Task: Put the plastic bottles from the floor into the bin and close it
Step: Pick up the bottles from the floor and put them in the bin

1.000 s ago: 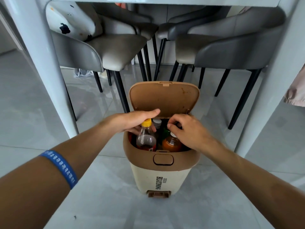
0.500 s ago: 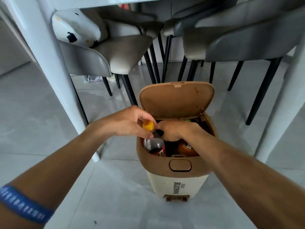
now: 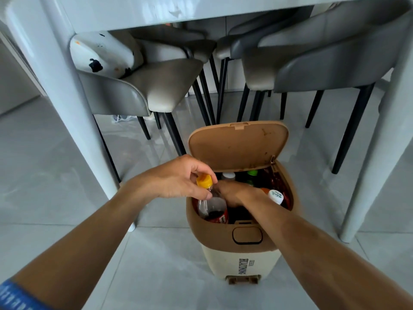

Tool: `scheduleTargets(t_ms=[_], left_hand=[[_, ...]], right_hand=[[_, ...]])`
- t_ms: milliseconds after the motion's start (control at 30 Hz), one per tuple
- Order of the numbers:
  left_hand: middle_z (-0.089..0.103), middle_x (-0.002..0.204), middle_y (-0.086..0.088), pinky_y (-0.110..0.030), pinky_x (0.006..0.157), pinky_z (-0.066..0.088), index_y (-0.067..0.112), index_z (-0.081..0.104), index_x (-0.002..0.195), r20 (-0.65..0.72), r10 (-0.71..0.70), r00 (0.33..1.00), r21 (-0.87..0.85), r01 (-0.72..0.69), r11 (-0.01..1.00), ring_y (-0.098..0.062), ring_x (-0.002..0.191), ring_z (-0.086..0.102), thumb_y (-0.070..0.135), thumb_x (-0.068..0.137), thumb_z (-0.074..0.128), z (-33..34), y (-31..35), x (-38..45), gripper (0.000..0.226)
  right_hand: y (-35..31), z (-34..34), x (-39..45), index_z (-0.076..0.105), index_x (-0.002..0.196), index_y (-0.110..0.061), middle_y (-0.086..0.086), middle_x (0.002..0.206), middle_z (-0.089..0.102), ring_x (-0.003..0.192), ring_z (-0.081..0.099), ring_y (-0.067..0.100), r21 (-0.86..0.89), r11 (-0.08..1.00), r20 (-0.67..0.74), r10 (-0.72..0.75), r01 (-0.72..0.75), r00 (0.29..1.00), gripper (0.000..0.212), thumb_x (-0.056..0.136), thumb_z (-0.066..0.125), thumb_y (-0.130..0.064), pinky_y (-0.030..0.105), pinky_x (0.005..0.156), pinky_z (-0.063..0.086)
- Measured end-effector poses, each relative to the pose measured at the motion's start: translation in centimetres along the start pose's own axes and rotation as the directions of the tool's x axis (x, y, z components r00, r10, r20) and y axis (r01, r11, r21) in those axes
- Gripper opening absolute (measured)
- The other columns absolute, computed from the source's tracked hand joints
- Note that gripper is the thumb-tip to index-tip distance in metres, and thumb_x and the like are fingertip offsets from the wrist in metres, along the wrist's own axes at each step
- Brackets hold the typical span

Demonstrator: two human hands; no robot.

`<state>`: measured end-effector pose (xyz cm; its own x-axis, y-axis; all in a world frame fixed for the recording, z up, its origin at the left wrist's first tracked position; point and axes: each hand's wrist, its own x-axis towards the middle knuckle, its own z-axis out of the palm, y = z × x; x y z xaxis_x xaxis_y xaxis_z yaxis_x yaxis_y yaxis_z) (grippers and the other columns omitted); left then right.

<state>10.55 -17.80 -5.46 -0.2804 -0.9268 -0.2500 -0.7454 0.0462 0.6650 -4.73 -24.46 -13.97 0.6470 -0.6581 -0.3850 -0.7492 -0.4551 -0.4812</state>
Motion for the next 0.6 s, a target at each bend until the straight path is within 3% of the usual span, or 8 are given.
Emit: scheduleTargets(t_ms=[133,267,367,467,600], left_hand=[[0.073,0.102,0.008,-0.029,0.089,0.056,0.028,0.070,0.105,-0.023,0.011,1.000,-0.013,-0.011,1.000,-0.013,0.103,0.068,0.020,0.077,0.083,-0.6,0.1,-0.4,0.032],[0.075,0.093,0.004,-0.035,0.080,0.058,0.025,0.063,0.104,-0.060,0.033,0.998,-0.051,-0.036,0.998,-0.015,0.081,0.069,0.016,0.073,0.087,-0.3,0.1,-0.2,0.041],[0.074,0.092,0.007,-0.041,0.081,0.060,0.031,0.062,0.093,-0.125,0.034,0.992,-0.027,-0.037,0.999,-0.013,0.081,0.071,0.023,0.068,0.090,1.0,0.4,0.7,0.039],[0.073,0.094,0.008,-0.049,0.082,0.059,0.030,0.063,0.090,-0.126,0.053,0.991,0.057,-0.046,0.997,-0.015,0.084,0.072,0.023,0.068,0.089,2.7,0.9,1.7,0.034],[0.070,0.095,0.010,-0.046,0.083,0.058,0.031,0.063,0.090,-0.081,0.046,0.996,0.220,-0.028,0.975,-0.012,0.083,0.067,0.025,0.069,0.088,3.0,2.0,2.3,0.033]], right_hand=[[0.2,-1.4,-0.8,0.046,0.139,-0.033,0.000,0.146,0.048,0.130,0.047,0.024,0.074,0.994,-0.128,-0.065,0.075,0.990,0.050,0.092,0.061,-0.040,0.041,0.107,0.039],[0.9,-3.9,-3.3,0.053,0.120,-0.033,-0.009,0.116,0.056,0.103,0.054,0.012,0.037,0.995,-0.313,-0.080,0.096,0.946,0.041,0.084,0.072,-0.029,0.028,0.080,0.040],[1.5,-4.4,-5.5,0.055,0.123,-0.031,-0.006,0.117,0.063,0.100,0.059,0.014,-0.089,0.994,-0.440,-0.093,0.059,0.893,0.040,0.087,0.071,-0.028,0.028,0.079,0.044],[2.3,-4.3,-7.1,0.058,0.126,-0.028,-0.003,0.125,0.064,0.105,0.061,0.015,-0.135,0.991,-0.448,-0.080,0.021,0.890,0.037,0.090,0.067,-0.028,0.028,0.083,0.045],[3.0,-5.9,-9.1,0.065,0.116,-0.025,-0.005,0.113,0.069,0.100,0.063,0.012,-0.115,0.993,-0.459,-0.075,0.025,0.885,0.026,0.090,0.067,-0.026,0.025,0.080,0.047]])
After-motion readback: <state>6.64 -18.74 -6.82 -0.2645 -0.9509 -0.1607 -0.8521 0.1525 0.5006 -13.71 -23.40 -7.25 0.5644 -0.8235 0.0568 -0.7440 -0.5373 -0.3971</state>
